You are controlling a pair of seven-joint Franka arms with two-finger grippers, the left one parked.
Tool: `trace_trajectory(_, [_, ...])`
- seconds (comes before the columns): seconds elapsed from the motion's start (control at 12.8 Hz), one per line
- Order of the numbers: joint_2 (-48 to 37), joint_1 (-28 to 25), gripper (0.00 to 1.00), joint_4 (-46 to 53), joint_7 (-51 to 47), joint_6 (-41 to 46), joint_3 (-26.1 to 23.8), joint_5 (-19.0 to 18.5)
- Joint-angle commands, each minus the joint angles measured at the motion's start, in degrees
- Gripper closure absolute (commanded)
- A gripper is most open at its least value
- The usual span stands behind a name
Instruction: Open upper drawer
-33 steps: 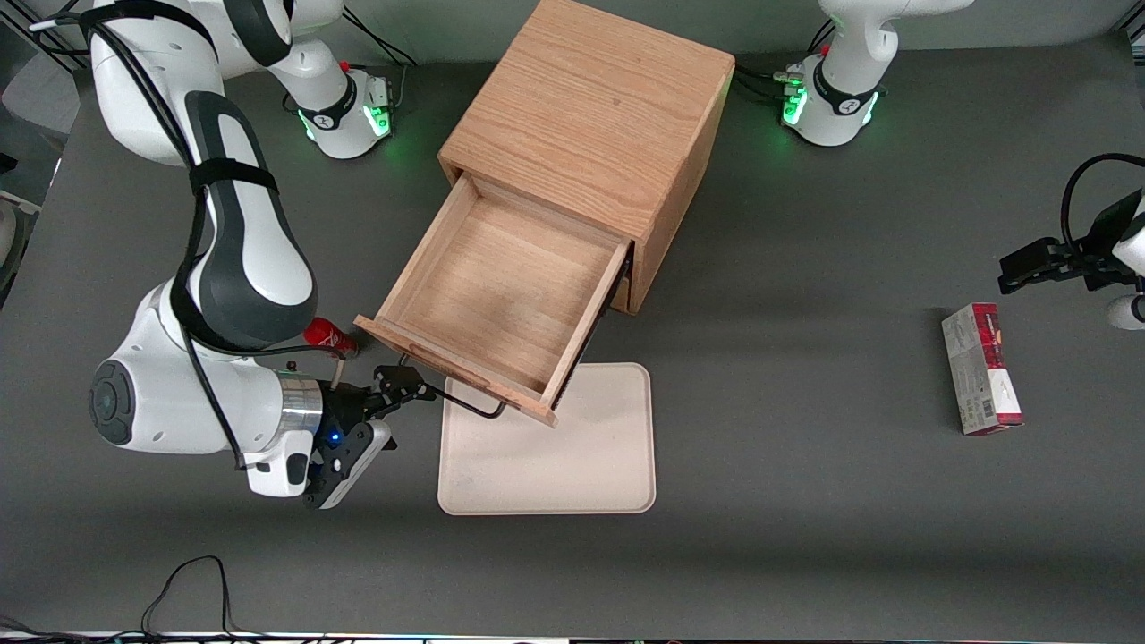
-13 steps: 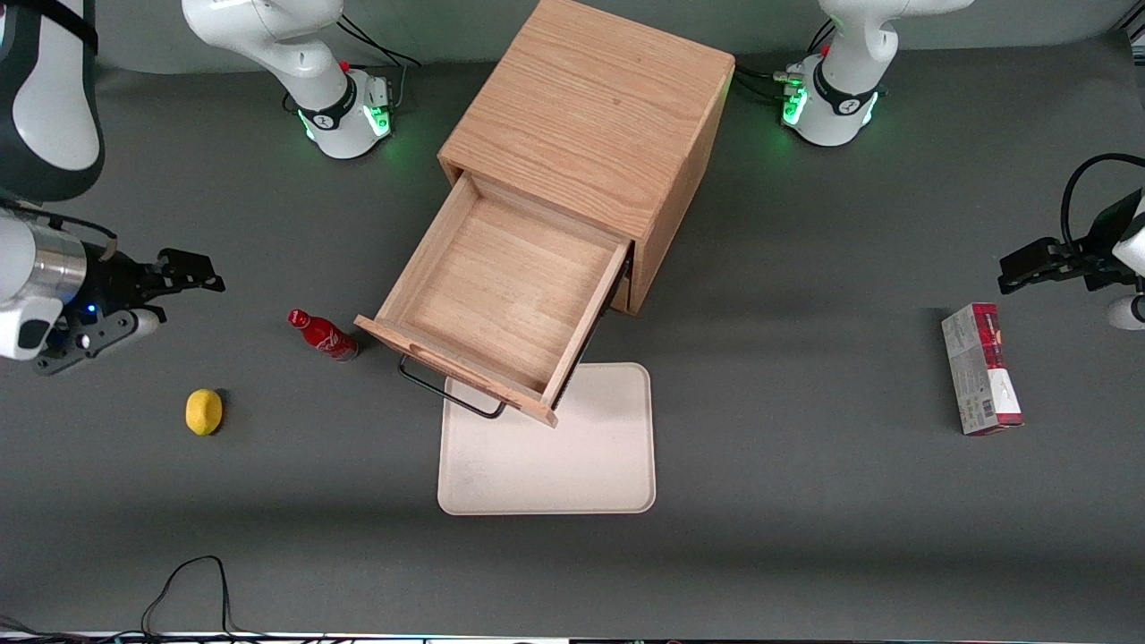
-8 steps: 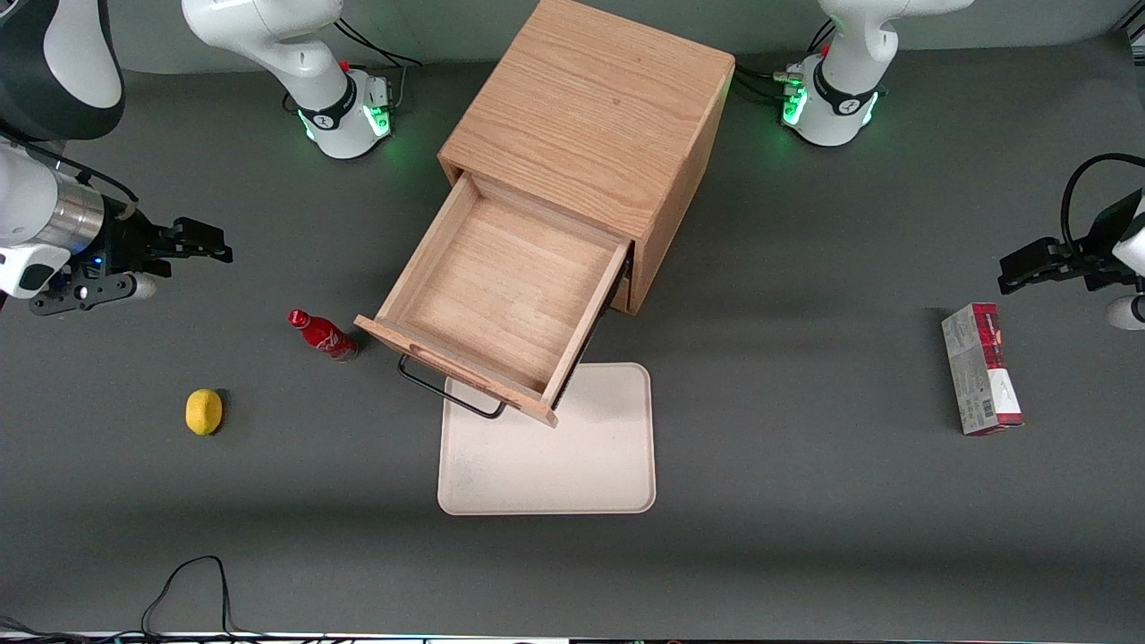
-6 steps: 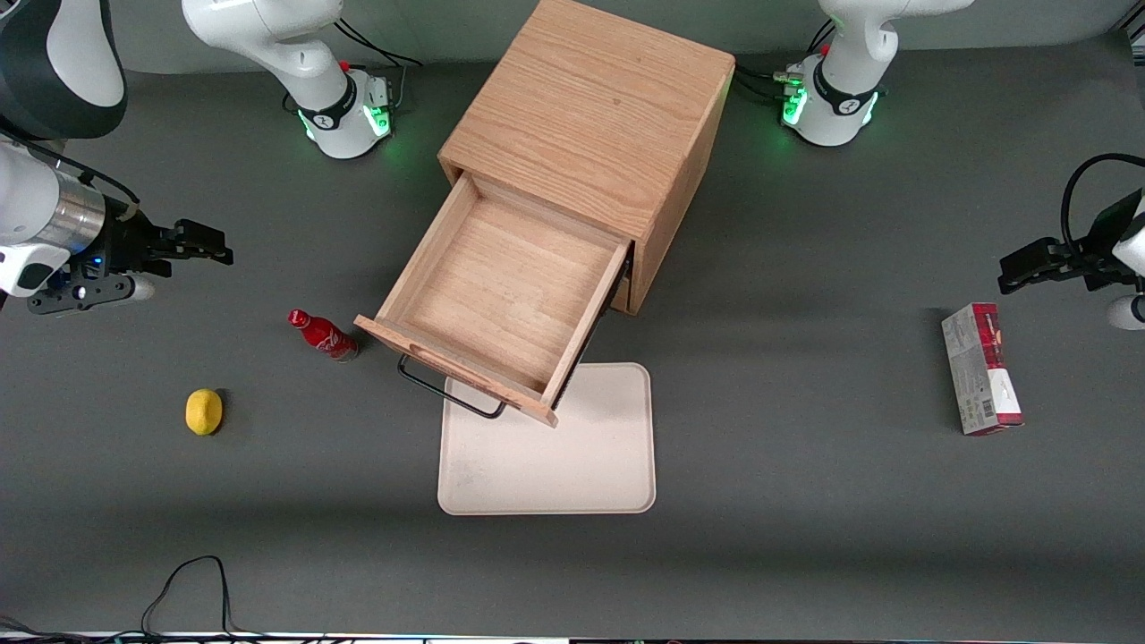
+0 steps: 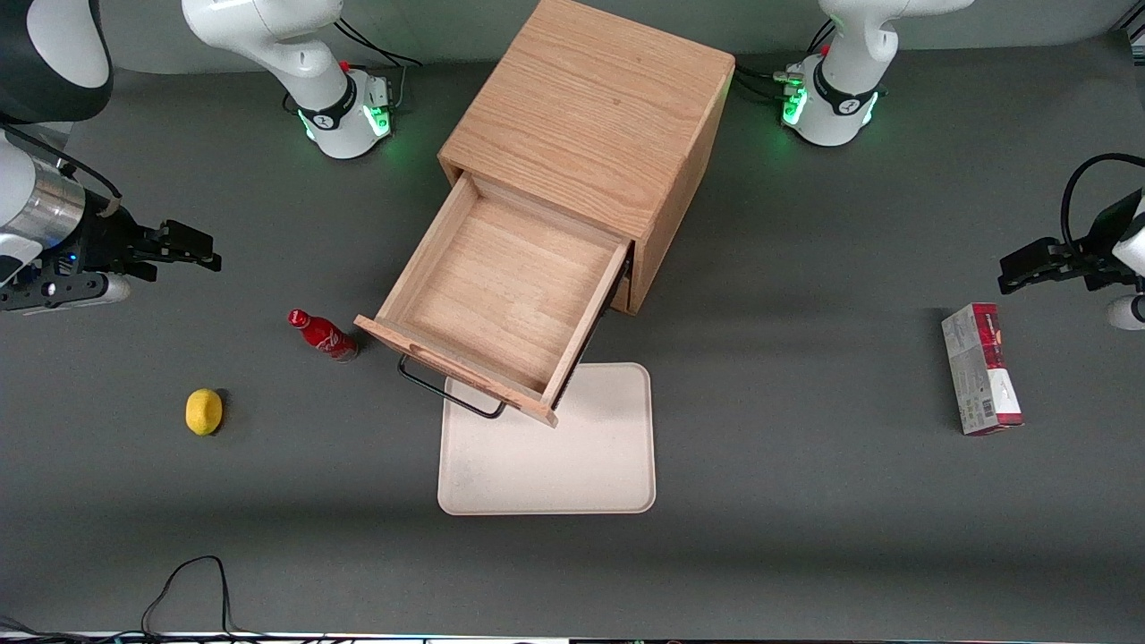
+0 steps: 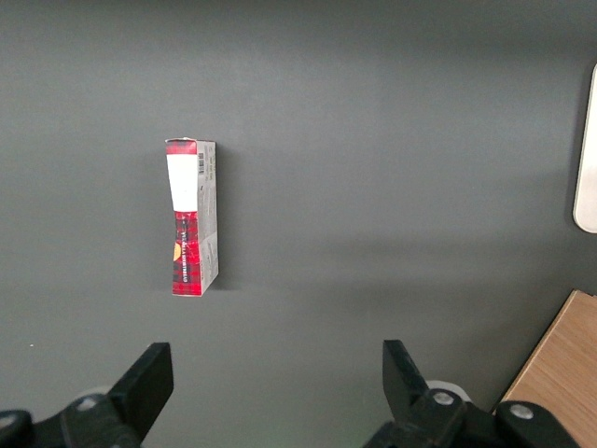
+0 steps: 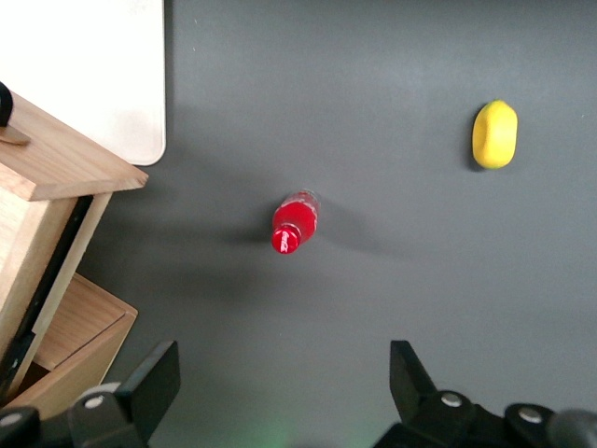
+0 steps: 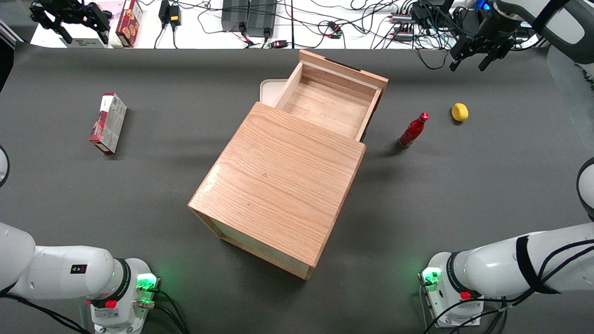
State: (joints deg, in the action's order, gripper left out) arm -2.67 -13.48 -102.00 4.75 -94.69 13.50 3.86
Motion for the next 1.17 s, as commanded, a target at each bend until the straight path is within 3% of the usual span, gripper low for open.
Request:
trace_trajectory(0.0, [-1.8, -0.9, 0.0, -1.9, -1.9, -4.1, 0.0, -1.5])
trace_trajectory(0.47, [1.3, 6.6, 0.0, 2.8, -2.0, -2.0, -5.9, -0.9])
trace_trajectory(1.09, [2.1, 4.1, 0.0, 3.3, -2.1, -2.1, -5.0, 0.7])
